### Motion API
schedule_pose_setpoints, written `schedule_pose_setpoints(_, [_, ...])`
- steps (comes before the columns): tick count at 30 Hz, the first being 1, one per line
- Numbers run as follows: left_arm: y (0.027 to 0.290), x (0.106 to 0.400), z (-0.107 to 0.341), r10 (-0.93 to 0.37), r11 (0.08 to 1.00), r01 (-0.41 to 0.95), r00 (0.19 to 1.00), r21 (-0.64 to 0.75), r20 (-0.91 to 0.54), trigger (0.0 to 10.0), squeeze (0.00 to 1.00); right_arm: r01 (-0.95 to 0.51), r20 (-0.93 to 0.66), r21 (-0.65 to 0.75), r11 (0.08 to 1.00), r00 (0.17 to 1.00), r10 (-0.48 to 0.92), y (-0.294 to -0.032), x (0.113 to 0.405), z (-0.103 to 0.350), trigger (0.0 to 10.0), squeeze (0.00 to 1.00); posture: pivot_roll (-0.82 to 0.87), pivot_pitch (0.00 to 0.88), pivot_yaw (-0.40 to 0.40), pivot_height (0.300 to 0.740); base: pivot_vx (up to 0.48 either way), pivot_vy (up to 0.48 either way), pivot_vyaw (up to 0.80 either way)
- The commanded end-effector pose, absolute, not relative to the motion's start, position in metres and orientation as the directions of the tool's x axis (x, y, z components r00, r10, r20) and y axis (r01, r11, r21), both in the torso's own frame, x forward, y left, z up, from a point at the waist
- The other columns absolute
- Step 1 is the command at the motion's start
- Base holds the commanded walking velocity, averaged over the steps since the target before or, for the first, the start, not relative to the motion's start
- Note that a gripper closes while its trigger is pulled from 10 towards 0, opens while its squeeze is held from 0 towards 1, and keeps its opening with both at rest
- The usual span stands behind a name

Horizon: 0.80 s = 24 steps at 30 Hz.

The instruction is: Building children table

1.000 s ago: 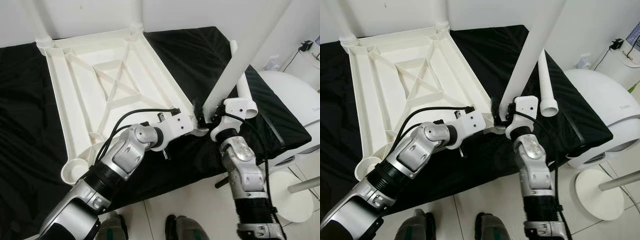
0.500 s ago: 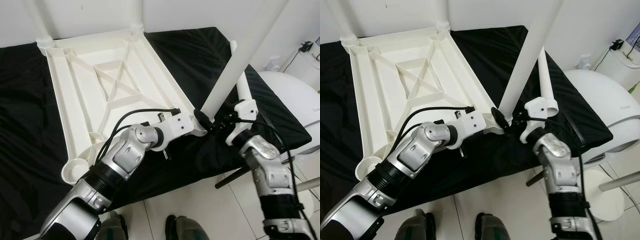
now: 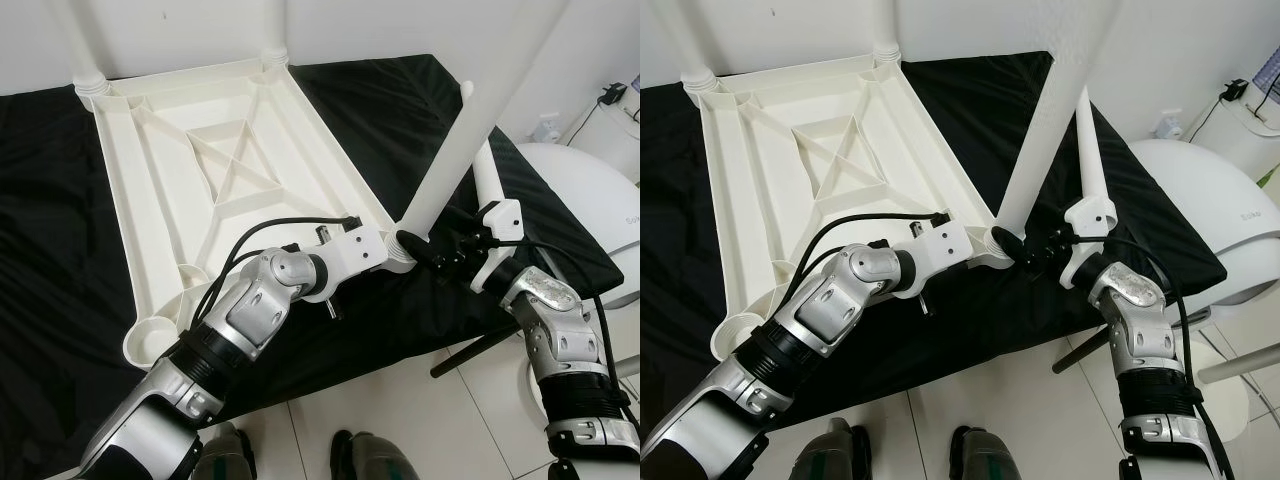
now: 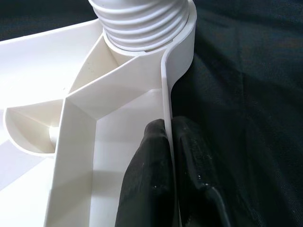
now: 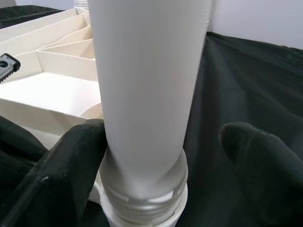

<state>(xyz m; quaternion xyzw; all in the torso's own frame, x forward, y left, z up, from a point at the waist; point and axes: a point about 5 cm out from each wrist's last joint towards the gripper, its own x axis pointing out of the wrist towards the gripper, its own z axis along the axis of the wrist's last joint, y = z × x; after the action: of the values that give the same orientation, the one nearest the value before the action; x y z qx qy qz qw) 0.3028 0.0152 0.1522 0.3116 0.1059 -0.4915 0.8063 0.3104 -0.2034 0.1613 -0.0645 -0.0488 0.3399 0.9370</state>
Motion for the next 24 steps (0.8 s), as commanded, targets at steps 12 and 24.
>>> schedule_pose_setpoints(12, [0.022, 0.305, 0.141, -0.677, 0.341, 0.849, 0.52, 0.405, -0.521, 10.0, 0.0, -0.685, 0.058, -0.158, 0.711, 0.713, 0.699, -0.195, 0.323, 0.163, 3.3, 0.0, -0.02, 0.071, -0.035, 0.74, 0.0, 0.0, 0.0])
schedule_pose_setpoints(24, [0.022, 0.305, 0.142, -0.676, 0.345, 0.848, 0.522, 0.403, -0.521, 10.0, 0.0, -0.709, 0.035, -0.153, 0.688, 0.692, 0.721, -0.199, 0.321, 0.158, 0.0, 0.0, -0.03, 0.081, -0.035, 0.74, 0.0, 0.0, 0.0])
